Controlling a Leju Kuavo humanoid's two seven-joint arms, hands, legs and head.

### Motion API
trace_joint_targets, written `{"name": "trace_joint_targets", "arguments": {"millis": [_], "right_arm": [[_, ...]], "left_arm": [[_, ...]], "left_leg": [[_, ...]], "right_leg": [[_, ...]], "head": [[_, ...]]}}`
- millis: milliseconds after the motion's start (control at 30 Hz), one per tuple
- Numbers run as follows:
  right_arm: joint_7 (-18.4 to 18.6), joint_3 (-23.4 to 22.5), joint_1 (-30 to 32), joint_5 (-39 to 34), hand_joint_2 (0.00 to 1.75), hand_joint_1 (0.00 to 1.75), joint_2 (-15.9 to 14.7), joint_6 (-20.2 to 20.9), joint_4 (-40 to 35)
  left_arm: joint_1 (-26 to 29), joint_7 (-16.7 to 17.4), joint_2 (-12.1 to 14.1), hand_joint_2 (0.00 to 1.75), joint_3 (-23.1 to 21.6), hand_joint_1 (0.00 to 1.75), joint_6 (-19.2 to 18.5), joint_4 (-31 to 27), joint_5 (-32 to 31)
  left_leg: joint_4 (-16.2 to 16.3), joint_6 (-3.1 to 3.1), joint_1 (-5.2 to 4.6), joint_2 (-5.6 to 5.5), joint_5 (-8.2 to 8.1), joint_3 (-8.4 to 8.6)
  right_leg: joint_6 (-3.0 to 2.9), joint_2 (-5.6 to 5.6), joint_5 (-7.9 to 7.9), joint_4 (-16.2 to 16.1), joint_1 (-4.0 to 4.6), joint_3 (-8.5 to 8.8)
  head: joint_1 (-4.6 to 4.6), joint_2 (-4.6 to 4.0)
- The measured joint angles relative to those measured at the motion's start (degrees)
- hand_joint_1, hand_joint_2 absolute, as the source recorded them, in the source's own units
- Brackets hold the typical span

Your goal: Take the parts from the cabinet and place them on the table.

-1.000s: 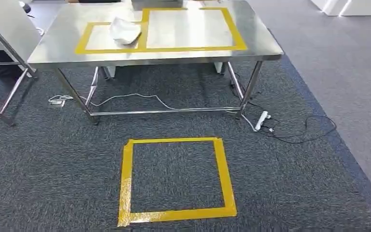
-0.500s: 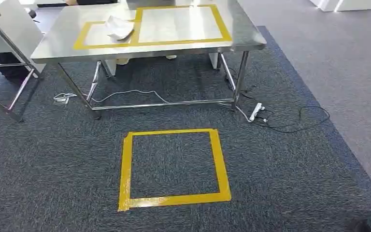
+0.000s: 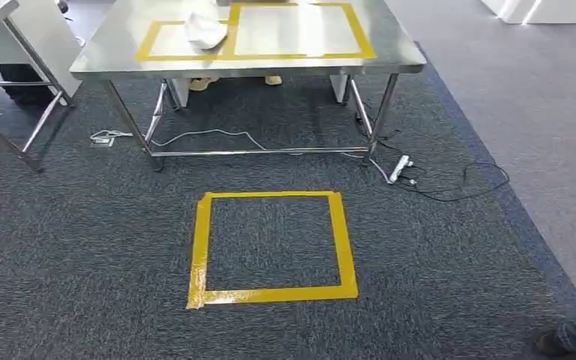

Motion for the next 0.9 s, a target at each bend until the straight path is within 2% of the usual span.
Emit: {"name": "trace_joint_targets", "arguments": {"millis": [33,67,100,133,167,900], "right_arm": [[0.0,0.0,0.1,0.0,0.00,0.00,0.0,0.0,0.0],[0.0,0.0,0.1,0.0,0.00,0.00,0.0,0.0,0.0],[0.0,0.0,0.1,0.0,0.00,0.00,0.0,0.0,0.0],[0.0,0.0,0.2,-0.1,0.00,0.00,0.0,0.0,0.0],[0.0,0.0,0.2,-0.1,0.00,0.00,0.0,0.0,0.0],[-0.1,0.0,0.2,-0.3,0.00,0.00,0.0,0.0,0.0]], "left_arm": [[0.0,0.0,0.0,0.00,0.0,0.00,0.0,0.0,0.0],[0.0,0.0,0.0,0.00,0.0,0.00,0.0,0.0,0.0],[0.0,0.0,0.0,0.00,0.0,0.00,0.0,0.0,0.0],[0.0,0.0,0.0,0.00,0.0,0.00,0.0,0.0,0.0],[0.0,0.0,0.0,0.00,0.0,0.00,0.0,0.0,0.0],[0.0,2.3,0.0,0.00,0.0,0.00,0.9,0.0,-0.4]], "left_leg": [[0.2,0.20,-0.17,0.00,0.13,-0.12],[0.4,0.23,-0.23,0.00,0.21,-0.31],[0.4,0.36,-0.24,0.01,0.46,-0.61],[0.5,0.36,-0.26,0.01,0.46,-0.72],[0.5,0.39,-0.28,0.02,0.49,-0.80],[0.5,0.22,-0.25,0.02,0.64,-1.20]], "right_leg": [[0.79,0.05,3.41,-0.7,-0.20,0.38],[1.78,0.09,5.19,-0.8,-0.34,0.34],[1.55,0.09,4.68,-0.9,-0.37,0.24],[1.32,0.08,5.52,-0.9,-0.36,0.06],[1.72,0.07,5.43,-0.9,-0.39,0.03],[1.62,0.07,5.43,-0.8,-0.36,-0.47]], "head": [[0.11,0.00],[-0.02,0.00],[-0.02,0.00],[0.07,0.00],[0.00,0.00],[0.00,0.00]]}}
